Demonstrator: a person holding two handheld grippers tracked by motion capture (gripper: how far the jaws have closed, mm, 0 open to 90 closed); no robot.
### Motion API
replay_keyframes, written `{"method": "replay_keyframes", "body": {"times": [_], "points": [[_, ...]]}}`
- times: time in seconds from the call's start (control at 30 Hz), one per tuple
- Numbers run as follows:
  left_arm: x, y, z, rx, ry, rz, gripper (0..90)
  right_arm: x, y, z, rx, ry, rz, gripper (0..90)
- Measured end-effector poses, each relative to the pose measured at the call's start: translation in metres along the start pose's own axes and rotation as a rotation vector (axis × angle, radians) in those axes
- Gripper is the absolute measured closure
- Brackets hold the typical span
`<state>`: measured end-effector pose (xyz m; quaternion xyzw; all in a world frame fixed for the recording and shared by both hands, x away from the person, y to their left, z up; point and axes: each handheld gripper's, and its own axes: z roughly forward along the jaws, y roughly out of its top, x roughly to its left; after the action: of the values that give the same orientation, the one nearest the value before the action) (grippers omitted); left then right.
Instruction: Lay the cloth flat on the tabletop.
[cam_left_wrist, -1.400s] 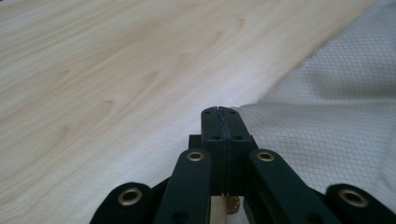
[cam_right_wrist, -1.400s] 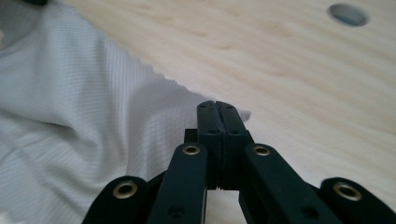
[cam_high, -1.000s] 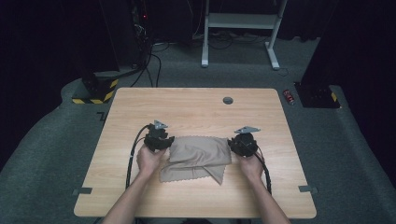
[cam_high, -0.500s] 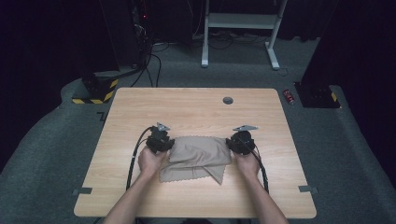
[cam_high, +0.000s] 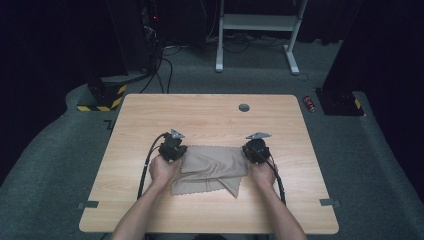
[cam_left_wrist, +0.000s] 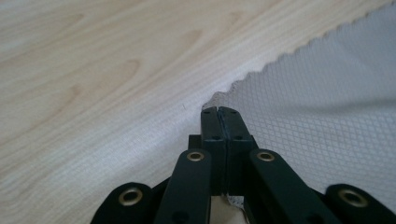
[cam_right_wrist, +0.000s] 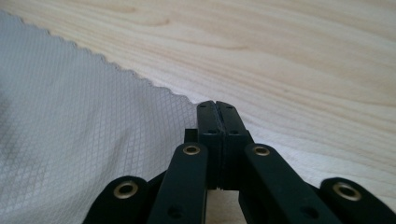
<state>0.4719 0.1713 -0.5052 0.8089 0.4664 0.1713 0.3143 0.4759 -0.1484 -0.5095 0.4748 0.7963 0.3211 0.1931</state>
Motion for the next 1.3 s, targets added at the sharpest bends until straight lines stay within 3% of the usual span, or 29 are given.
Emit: {"method": "replay_keyframes", "body": {"times": [0.17, 0.27, 0.47, 0.53, 0.63, 0.67, 0.7, 0.83, 0.93, 1.07, 1.17, 1.3], "points": [[-0.002, 0.022, -0.002, -0.037, 0.039, 0.045, 89.4, -0.001, 0.004, -0.002, -0.019, -0.023, -0.001, 89.6], [0.002, 0.027, 0.005, -0.021, 0.06, 0.048, 89.3, -0.002, 0.011, 0.0, -0.031, -0.045, -0.007, 89.6], [0.007, 0.024, 0.016, -0.012, 0.095, 0.005, 88.0, -0.003, 0.021, 0.011, 0.002, -0.084, -0.021, 88.7], [0.007, 0.023, 0.016, -0.019, 0.102, -0.005, 81.8, -0.003, 0.021, 0.017, 0.023, -0.092, -0.006, 84.7], [0.006, 0.021, 0.007, -0.046, 0.076, -0.03, 72.3, -0.005, 0.018, 0.015, 0.016, -0.072, 0.019, 73.7], [0.005, 0.019, 0.003, -0.05, 0.071, -0.018, 71.1, -0.004, 0.017, 0.007, -0.006, -0.041, 0.03, 71.7], [0.003, 0.017, -0.001, -0.051, 0.07, 0.004, 71.1, -0.004, 0.017, 0.007, -0.006, -0.041, 0.03, 71.7], [-0.009, 0.006, -0.016, -0.044, 0.016, 0.04, 65.7, 0.012, 0.012, -0.014, -0.032, 0.026, -0.039, 70.1], [-0.02, -0.006, -0.025, -0.044, 0.004, 0.072, 61.8, 0.021, -0.001, -0.026, -0.03, 0.059, -0.069, 69.6], [-0.029, -0.018, -0.024, -0.026, 0.027, 0.111, 58.3, 0.022, -0.009, -0.025, 0.004, 0.053, -0.066, 67.3], [-0.029, -0.022, -0.02, -0.024, 0.027, 0.091, 55.9, 0.02, -0.008, -0.017, 0.018, 0.047, -0.055, 69.4], [-0.03, -0.024, -0.016, -0.018, 0.031, 0.088, 53.9, 0.023, -0.006, -0.005, 0.06, 0.029, -0.082, 75.6]]}}
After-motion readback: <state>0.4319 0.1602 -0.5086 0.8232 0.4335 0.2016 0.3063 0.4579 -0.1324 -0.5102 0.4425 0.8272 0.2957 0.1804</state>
